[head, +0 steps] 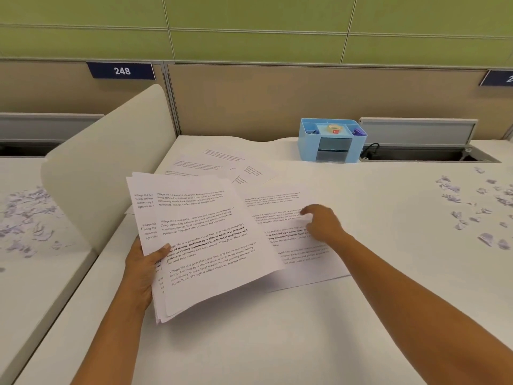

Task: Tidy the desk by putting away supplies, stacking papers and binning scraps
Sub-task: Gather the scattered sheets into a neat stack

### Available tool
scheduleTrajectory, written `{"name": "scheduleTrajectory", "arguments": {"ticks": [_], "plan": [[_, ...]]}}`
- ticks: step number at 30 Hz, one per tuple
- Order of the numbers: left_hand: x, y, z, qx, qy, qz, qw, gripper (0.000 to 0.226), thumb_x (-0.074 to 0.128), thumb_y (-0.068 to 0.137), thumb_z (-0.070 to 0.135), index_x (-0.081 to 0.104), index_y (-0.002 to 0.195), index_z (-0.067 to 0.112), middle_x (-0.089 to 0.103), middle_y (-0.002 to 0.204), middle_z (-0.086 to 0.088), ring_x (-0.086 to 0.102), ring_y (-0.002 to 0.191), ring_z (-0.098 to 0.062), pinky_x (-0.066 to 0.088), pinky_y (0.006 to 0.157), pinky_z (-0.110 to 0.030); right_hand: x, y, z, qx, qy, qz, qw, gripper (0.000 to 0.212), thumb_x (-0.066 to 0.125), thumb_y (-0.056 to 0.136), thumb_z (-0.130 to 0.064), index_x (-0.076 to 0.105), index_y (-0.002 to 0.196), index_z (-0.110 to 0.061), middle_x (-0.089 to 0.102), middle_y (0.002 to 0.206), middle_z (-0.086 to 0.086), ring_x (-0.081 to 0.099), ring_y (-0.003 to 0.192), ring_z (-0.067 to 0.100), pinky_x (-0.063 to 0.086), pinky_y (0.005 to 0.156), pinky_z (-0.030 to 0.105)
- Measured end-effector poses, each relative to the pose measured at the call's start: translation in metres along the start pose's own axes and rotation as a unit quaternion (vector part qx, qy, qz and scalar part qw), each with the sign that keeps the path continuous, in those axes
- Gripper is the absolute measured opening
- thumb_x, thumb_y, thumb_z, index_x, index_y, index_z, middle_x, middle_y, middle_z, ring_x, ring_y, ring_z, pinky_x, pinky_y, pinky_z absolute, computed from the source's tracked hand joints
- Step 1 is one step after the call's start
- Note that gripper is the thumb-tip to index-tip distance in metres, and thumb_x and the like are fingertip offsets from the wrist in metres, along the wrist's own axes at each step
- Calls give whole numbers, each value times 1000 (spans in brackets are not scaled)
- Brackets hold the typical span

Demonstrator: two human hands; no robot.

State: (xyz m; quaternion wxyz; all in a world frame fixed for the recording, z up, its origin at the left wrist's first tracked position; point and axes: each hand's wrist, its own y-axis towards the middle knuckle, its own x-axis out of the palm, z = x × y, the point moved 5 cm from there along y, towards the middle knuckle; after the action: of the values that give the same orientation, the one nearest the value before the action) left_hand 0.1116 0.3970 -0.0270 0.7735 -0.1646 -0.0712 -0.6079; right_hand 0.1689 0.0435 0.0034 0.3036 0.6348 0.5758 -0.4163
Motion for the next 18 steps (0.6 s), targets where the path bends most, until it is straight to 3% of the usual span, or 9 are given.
{"name": "scheduleTrajectory", "arguments": {"ticks": [1,3,6,10,13,15,18], "plan": [[1,0,-1,0,1,-1,1000,44,54,85,-9,55,120,18,62,121,-8,65,91,-22,58,68,-36,-5,0,6,51,-18,15,998,46,61,87,-22,47,131,-16,41,141,8,36,131,27,35,103,39],[3,-1,-2,1,2,-2,1000,44,54,85,-10,55,120,17,62,120,-6,66,90,-21,58,68,-35,-8,-3,16,138,-77,-17,987,78,68,76,-52,37,135,-11,40,136,10,34,130,30,35,101,44],[4,-1,-3,-1,-5,-1,1000,48,53,85,-10,52,127,14,61,122,-8,63,95,-25,58,68,-35,-6,-8,25,186,-98,-42,977,94,72,66,-61,34,134,-8,38,136,11,35,129,31,34,100,44],[5,-2,-2,5,-2,-4,1000,43,53,86,-10,56,118,18,62,119,-5,67,84,-17,58,67,-35,0,-4,33,216,-13,-48,975,76,81,62,-48,46,117,-8,52,126,10,48,118,31,40,100,41],[4,-2,-1,4,-3,0,1000,44,53,86,-10,55,119,18,62,118,-4,65,89,-20,58,67,-34,0,-6,28,206,16,-59,977,70,82,67,-34,47,120,-5,54,125,11,51,118,31,43,96,37],[2,-2,0,7,-4,3,1000,47,53,85,-10,53,123,17,62,119,-6,63,95,-25,58,68,-35,-8,-9,21,182,4,-27,983,55,76,75,-25,48,119,-7,56,121,10,53,114,30,43,88,35],[0,-2,3,12,2,7,1000,50,54,85,-11,50,129,14,62,117,-7,62,97,-26,58,67,-35,-35,-12,-2,99,-27,83,991,23,55,88,-16,50,110,-10,59,112,10,57,99,29,41,74,32]]}}
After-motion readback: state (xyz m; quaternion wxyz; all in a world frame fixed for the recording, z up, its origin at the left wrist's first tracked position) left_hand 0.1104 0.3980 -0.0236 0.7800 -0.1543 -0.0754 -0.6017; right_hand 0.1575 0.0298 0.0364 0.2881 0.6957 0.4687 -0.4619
